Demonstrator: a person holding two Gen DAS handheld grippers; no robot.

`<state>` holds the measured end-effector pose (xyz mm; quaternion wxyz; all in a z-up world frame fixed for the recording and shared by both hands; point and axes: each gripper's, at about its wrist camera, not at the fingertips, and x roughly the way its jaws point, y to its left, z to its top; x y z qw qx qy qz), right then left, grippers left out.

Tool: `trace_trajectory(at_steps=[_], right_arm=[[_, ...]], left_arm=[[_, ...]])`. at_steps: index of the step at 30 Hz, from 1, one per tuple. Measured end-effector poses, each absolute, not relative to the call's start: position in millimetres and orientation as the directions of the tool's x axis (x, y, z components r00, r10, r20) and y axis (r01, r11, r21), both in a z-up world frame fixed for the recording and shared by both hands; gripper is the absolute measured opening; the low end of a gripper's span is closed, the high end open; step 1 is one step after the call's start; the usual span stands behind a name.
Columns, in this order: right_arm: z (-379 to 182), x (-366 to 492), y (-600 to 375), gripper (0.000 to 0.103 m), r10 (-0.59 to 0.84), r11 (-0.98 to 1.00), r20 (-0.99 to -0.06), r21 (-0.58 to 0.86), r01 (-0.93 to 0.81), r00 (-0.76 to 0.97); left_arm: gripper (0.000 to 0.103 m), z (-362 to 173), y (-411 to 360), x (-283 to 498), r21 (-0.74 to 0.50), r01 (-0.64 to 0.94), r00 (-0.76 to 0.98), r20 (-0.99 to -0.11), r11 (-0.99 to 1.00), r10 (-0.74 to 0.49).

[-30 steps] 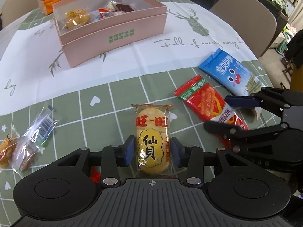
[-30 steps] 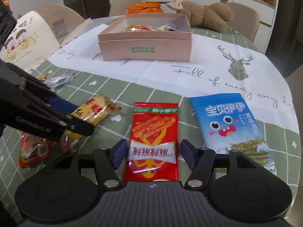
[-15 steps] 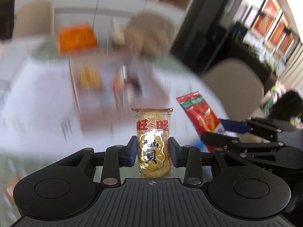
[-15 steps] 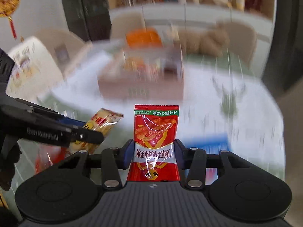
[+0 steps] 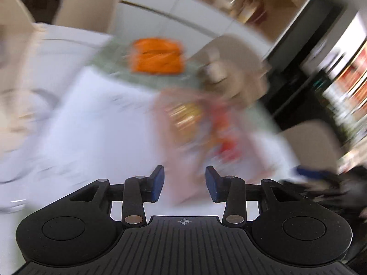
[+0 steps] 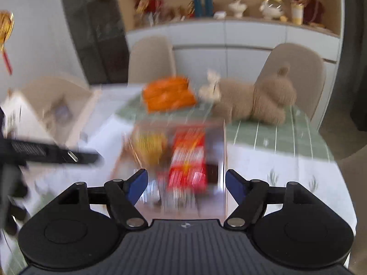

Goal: Organize snacks
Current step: 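Carry the rice cracker with the left tool while the right tool carries the red packet into the pink box, then grasp a small clear orange packet with the left tool while the right tool reaches toward a red packet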

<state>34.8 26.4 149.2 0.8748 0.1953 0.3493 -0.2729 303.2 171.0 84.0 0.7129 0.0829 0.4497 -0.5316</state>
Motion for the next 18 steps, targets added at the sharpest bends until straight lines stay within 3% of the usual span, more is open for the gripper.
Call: trace_trajectory(at_steps=[2, 4, 13, 18], right_arm=[[127.4, 30.9, 47.1, 0.075, -0.326, 0.804, -0.752, 0.097, 0.586, 0.572], [108.1, 28.9, 69.3, 0.075, -0.295, 0.829, -0.782, 0.076, 0.554, 0.549], [78.1, 53.4, 178.0, 0.075, 0.018, 0.917, -0.801, 0.251, 0.309, 0.599], [75.6, 74.4, 228.9, 0.075, 0.113, 0.942, -0.8, 0.274, 0.191, 0.589]], left_arm=[[0.044, 63.9, 200.4, 311.5, -0.271, 0.831, 0.093, -0.793, 0.486, -0.602], [0.044, 47.4, 229.9, 317.6, -0.264, 0.802, 0.102, -0.823, 0.535, -0.559], [0.044, 23.1, 287.0, 287.4, -0.299, 0.809, 0.025, -0.844, 0.507, -0.536], [0.044, 26.5, 285.8, 265.2, -0.238, 0.824, 0.067, -0.86, 0.515, -0.505]])
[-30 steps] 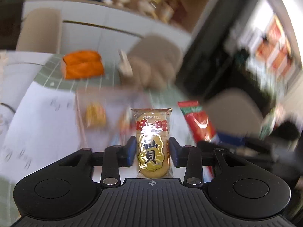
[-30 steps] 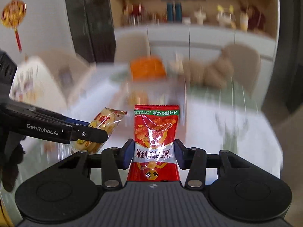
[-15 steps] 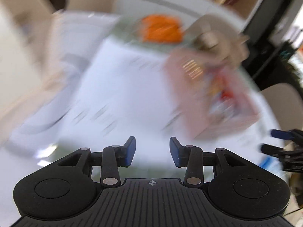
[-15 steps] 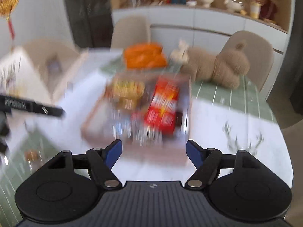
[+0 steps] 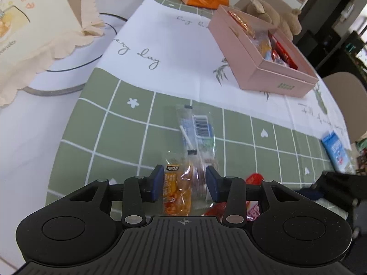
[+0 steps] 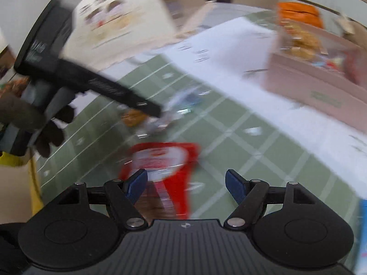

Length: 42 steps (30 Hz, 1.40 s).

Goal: Organize snacks
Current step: 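Grasp a small clear orange packet with the left tool while the right tool reaches toward a red packet, then grasp the blue seaweed bag with the right tool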

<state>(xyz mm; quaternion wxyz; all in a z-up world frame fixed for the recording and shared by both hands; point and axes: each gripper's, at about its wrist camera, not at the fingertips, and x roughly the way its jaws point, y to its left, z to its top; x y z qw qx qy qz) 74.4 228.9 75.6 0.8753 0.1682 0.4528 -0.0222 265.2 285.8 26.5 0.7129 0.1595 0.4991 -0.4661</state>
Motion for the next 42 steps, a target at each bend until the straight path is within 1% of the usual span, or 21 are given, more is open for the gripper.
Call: trace_trajectory(at_steps=[3, 7, 9, 12, 15, 16, 17, 19, 21, 22, 23, 24, 26, 28, 32, 35, 38, 42], right_arm=[[72.6, 78.9, 252.5, 0.075, 0.117, 0.956, -0.812, 0.247, 0.156, 0.572], [73.6, 85.3, 261.4, 0.076, 0.036, 0.978, -0.819, 0.148, 0.15, 0.573], [80.4, 88.1, 253.5, 0.076, 0.028, 0.975, -0.806, 0.153, 0.163, 0.591], [94.4, 97.5, 235.3, 0.076, 0.016, 0.965, -0.775, 0.177, 0.193, 0.632], [96.9, 121.6, 217.2, 0.075, 0.01, 0.949, -0.759, 0.213, 0.234, 0.651], [95.7, 129.9, 214.7, 0.073, 0.006, 0.941, -0.761, 0.224, 0.254, 0.648], [93.0, 141.6, 212.5, 0.069, 0.01, 0.934, -0.766, 0.237, 0.268, 0.642], [85.7, 164.9, 216.7, 0.063, 0.025, 0.933, -0.777, 0.244, 0.264, 0.629], [77.3, 181.8, 225.3, 0.056, 0.006, 0.954, -0.795, 0.187, 0.235, 0.607], [73.3, 186.1, 231.1, 0.044, 0.0, 0.964, -0.807, 0.157, 0.215, 0.59], [69.7, 188.4, 232.7, 0.037, 0.003, 0.97, -0.811, 0.146, 0.197, 0.585], [69.6, 186.9, 231.9, 0.035, 0.003, 0.971, -0.807, 0.143, 0.19, 0.59], [70.7, 180.2, 227.2, 0.027, -0.02, 0.974, -0.809, 0.118, 0.195, 0.588], [71.8, 170.1, 217.3, 0.021, -0.049, 0.972, -0.812, 0.096, 0.216, 0.581], [73.3, 141.7, 192.9, 0.02, -0.073, 0.959, -0.82, 0.099, 0.266, 0.567], [73.1, 116.0, 179.9, 0.019, -0.08, 0.949, -0.824, 0.108, 0.295, 0.561], [73.7, 88.4, 177.7, 0.019, -0.087, 0.95, -0.823, 0.101, 0.295, 0.561], [76.1, 52.4, 180.8, 0.02, -0.112, 0.95, -0.817, 0.078, 0.301, 0.565]], left_arm=[[0.044, 36.6, 293.6, 257.8, -0.219, 0.821, 0.101, -0.853, 0.527, -0.512], [0.041, 37.2, 303.2, 250.3, -0.159, 0.824, 0.139, -0.874, 0.544, -0.466], [0.027, 34.0, 309.3, 248.1, -0.143, 0.818, 0.154, -0.879, 0.557, -0.452], [0.027, 32.1, 322.8, 247.8, -0.176, 0.782, 0.155, -0.874, 0.598, -0.46], [0.028, 30.7, 329.9, 245.9, -0.198, 0.763, 0.154, -0.869, 0.615, -0.47], [0.028, 30.4, 330.4, 245.3, -0.201, 0.759, 0.155, -0.869, 0.619, -0.471], [0.028, 30.2, 330.2, 244.6, -0.201, 0.756, 0.156, -0.869, 0.623, -0.469], [0.028, 29.3, 328.0, 242.7, -0.195, 0.757, 0.155, -0.873, 0.623, -0.462], [0.028, 27.9, 326.0, 240.2, -0.185, 0.762, 0.152, -0.88, 0.621, -0.449], [0.028, 27.8, 325.3, 239.2, -0.177, 0.764, 0.159, -0.88, 0.62, -0.447], [0.028, 27.5, 324.4, 238.4, -0.173, 0.766, 0.16, -0.882, 0.619, -0.444], [0.028, 27.1, 323.7, 237.9, -0.172, 0.767, 0.16, -0.882, 0.618, -0.444], [0.028, 26.9, 322.0, 237.7, -0.173, 0.767, 0.16, -0.881, 0.618, -0.445], [0.028, 26.4, 319.4, 237.3, -0.169, 0.771, 0.161, -0.881, 0.614, -0.444], [0.028, 26.2, 312.9, 235.0, -0.17, 0.782, 0.153, -0.881, 0.6, -0.449], [0.027, 25.4, 306.7, 231.3, -0.204, 0.793, 0.112, -0.878, 0.574, -0.466], [0.026, 24.3, 296.0, 222.7, -0.24, 0.81, 0.061, -0.873, 0.535, -0.484], [0.027, 22.3, 278.4, 210.0, -0.256, 0.835, 0.022, -0.869, 0.487, -0.495]])
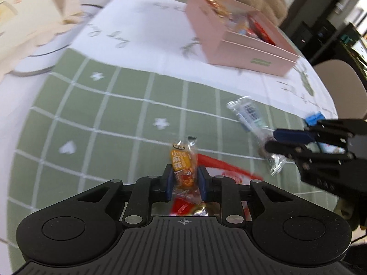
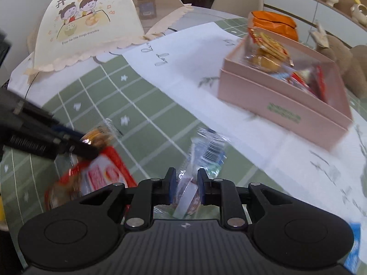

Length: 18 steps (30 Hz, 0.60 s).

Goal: Organize snacks
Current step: 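Grasp the blue seaweed bag with the right tool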

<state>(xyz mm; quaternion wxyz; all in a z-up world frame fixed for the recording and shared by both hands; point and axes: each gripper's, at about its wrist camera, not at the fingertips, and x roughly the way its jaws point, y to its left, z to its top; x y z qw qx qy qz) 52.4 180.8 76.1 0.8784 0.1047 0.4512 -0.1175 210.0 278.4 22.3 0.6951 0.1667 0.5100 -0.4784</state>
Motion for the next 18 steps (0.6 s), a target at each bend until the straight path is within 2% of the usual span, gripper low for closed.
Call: trace_trajectory(at_steps=[1, 3, 5, 8, 10, 13, 18], right_arm=[[78.0, 43.1, 180.4, 0.022, -0.12, 0.948, -0.813, 0.077, 0.309, 0.57], [82.8, 24.4, 178.2, 0.033, -0.139, 0.939, -0.802, 0.08, 0.335, 0.581], [88.7, 6.3, 175.6, 0.051, -0.184, 0.925, -0.785, 0.066, 0.375, 0.592], [97.2, -20.8, 166.6, 0.066, -0.267, 0.9, -0.762, 0.022, 0.436, 0.59], [100.0, -37.1, 156.9, 0.073, -0.336, 0.87, -0.751, -0.015, 0.494, 0.568], [96.0, -64.0, 131.1, 0.076, -0.414, 0.809, -0.75, -0.042, 0.587, 0.517], [73.8, -98.8, 96.2, 0.076, -0.44, 0.687, -0.785, 0.018, 0.726, 0.436]], left_arm=[[0.027, 21.9, 274.1, 207.5, -0.255, 0.839, 0.019, -0.868, 0.481, -0.495], [0.027, 21.5, 267.1, 203.6, -0.241, 0.846, 0.028, -0.871, 0.476, -0.49], [0.027, 21.4, 260.8, 200.7, -0.225, 0.851, 0.037, -0.876, 0.475, -0.481], [0.027, 21.4, 257.0, 198.9, -0.213, 0.854, 0.043, -0.881, 0.475, -0.472], [0.027, 21.6, 257.0, 196.7, -0.218, 0.855, 0.035, -0.881, 0.471, -0.472], [0.027, 20.3, 255.6, 193.2, -0.247, 0.856, 0.003, -0.875, 0.453, -0.483], [0.027, 19.8, 250.2, 187.8, -0.245, 0.862, 0.001, -0.875, 0.444, -0.484]])
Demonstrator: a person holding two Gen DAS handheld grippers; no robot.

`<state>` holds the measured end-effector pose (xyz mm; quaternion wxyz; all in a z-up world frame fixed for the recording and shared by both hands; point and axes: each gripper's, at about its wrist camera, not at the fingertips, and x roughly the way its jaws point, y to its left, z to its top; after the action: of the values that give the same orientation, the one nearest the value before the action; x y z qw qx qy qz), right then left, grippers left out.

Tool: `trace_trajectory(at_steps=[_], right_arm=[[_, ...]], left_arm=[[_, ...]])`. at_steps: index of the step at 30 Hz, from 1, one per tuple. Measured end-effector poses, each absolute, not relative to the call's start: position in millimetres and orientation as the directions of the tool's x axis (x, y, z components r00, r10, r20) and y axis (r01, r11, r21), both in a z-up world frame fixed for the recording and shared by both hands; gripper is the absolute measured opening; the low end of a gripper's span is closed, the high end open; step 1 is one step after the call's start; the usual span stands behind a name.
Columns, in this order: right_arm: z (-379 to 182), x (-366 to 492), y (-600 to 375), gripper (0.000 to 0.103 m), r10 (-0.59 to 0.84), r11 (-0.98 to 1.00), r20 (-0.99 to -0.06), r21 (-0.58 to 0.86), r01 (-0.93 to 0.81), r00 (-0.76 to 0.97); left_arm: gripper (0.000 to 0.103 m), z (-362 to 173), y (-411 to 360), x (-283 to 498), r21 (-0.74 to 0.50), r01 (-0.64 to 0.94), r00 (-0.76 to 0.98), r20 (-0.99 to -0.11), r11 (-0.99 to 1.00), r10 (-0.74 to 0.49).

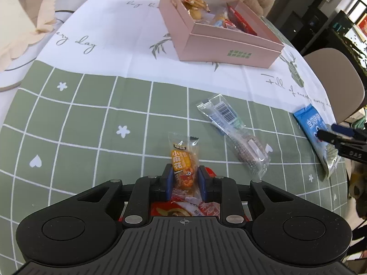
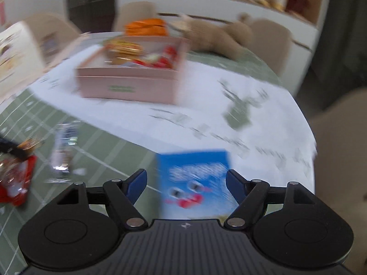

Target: Organize snacks

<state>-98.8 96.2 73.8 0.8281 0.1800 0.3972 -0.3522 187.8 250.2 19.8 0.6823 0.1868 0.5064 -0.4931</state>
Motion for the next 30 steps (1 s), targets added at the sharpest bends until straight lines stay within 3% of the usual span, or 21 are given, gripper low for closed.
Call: trace_trajectory(at_steps=[4, 9, 16, 21, 23, 26, 28, 30], right_arm=[[58.6, -105.3, 99.9, 0.08, -0.433, 0.644, -0.792, 0.061, 0.762, 0.43], [59.0, -73.3, 131.4, 0.081, -0.354, 0.736, -0.779, 0.109, 0.668, 0.517], [72.9, -18.9, 175.0, 0.08, -0.264, 0.853, -0.759, 0.104, 0.511, 0.595], [87.3, -4.4, 190.5, 0.08, -0.29, 0.888, -0.729, 0.037, 0.459, 0.62], [92.2, -0.4, 192.2, 0.079, -0.231, 0.899, -0.724, 0.098, 0.428, 0.65], [94.6, 8.1, 193.6, 0.067, -0.039, 0.894, -0.71, 0.29, 0.342, 0.703], [90.0, 19.3, 199.1, 0.066, 0.093, 0.875, -0.698, 0.398, 0.277, 0.71], [87.2, 32.2, 216.1, 0.066, 0.133, 0.905, -0.711, 0.372, 0.208, 0.69]], left_arm=[[0.027, 20.0, 248.7, 188.5, -0.253, 0.858, -0.004, -0.874, 0.448, -0.485], [0.027, 19.7, 247.7, 189.1, -0.256, 0.855, -0.005, -0.874, 0.452, -0.485], [0.025, 27.4, 267.7, 198.6, -0.28, 0.819, 0.028, -0.853, 0.5, -0.522], [0.025, 42.0, 289.2, 214.2, -0.298, 0.78, 0.074, -0.83, 0.55, -0.553], [0.025, 44.7, 295.8, 219.9, -0.315, 0.761, 0.077, -0.825, 0.568, -0.56], [0.025, 44.8, 302.0, 223.2, -0.324, 0.741, 0.085, -0.824, 0.588, -0.56], [0.025, 43.9, 305.8, 226.0, -0.318, 0.73, 0.096, -0.828, 0.604, -0.552], [0.025, 44.7, 312.0, 230.0, -0.313, 0.716, 0.113, -0.83, 0.624, -0.547]])
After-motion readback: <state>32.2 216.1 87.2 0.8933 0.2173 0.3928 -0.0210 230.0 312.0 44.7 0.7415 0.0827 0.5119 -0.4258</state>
